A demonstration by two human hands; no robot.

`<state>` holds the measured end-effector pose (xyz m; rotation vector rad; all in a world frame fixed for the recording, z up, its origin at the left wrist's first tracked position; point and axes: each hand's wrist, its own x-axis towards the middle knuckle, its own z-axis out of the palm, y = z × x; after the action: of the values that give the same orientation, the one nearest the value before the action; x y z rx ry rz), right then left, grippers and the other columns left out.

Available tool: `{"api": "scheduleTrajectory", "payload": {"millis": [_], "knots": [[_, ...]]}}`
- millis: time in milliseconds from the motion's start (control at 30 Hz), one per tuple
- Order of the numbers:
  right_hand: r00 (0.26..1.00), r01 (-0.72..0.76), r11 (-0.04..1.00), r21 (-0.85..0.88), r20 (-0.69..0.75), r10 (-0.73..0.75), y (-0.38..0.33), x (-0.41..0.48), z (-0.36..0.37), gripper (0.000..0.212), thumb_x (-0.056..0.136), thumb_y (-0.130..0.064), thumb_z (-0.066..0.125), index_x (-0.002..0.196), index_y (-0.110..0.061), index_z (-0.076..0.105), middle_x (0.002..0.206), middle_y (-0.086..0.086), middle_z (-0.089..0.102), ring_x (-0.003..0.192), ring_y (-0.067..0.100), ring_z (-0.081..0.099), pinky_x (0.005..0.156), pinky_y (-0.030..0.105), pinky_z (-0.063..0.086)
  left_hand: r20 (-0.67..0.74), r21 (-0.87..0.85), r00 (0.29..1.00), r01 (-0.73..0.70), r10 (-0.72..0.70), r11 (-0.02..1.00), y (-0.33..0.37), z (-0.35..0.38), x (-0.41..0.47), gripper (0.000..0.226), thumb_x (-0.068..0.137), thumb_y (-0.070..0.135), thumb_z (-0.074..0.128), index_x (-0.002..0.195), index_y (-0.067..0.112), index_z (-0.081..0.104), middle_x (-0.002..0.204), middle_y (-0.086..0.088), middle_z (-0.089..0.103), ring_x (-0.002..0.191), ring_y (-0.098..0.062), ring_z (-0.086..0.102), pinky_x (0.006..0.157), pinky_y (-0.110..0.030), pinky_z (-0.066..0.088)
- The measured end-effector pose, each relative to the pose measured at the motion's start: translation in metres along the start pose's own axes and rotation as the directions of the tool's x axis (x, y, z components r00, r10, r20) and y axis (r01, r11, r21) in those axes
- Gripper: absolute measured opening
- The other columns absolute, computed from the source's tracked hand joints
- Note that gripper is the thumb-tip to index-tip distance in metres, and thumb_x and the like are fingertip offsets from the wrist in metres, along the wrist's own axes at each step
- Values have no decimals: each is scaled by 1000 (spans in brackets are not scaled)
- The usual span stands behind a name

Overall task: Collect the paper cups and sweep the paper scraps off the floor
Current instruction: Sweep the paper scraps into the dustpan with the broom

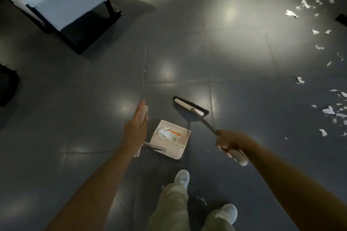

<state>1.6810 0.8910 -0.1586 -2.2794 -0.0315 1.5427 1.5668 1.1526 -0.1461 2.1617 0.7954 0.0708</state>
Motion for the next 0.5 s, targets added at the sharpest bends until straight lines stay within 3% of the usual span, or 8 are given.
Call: {"api": "scheduleTrajectory", "payload": {"millis": [133,233,433,500], "knots": [[976,-47,997,59,216,34,-13,-34,13,54,87,2,50,138,-10,40,73,7,49,50,10,45,43,19,40,-3,-21,1000,7,-8,1000,-4,-3,9,46,100,26,45,145,30,35,123,-16,61,106,-32,61,85,-24,40],[956,-137,974,181,281,82,-18,-59,4,59,88,8,45,144,-4,36,60,5,40,38,7,40,36,15,35,12,-42,1000,-19,20,999,-5,-4,5,47,100,26,44,145,27,35,127,-16,59,108,-33,60,86,-24,41],[975,-97,954,283,218,34,-14,-108,35,60,87,12,42,143,-8,34,36,-2,37,29,6,34,33,11,30,28,-61,998,-57,59,996,-26,-28,-41,49,101,25,38,148,29,25,144,2,44,128,-17,46,95,-18,33],[986,-59,956,287,165,12,-8,-117,46,59,87,11,44,142,-7,35,40,-1,39,30,7,35,33,12,31,-17,-56,997,-81,80,995,-40,-38,-62,48,101,28,40,147,24,30,141,-4,48,124,-25,51,94,-23,38]]}}
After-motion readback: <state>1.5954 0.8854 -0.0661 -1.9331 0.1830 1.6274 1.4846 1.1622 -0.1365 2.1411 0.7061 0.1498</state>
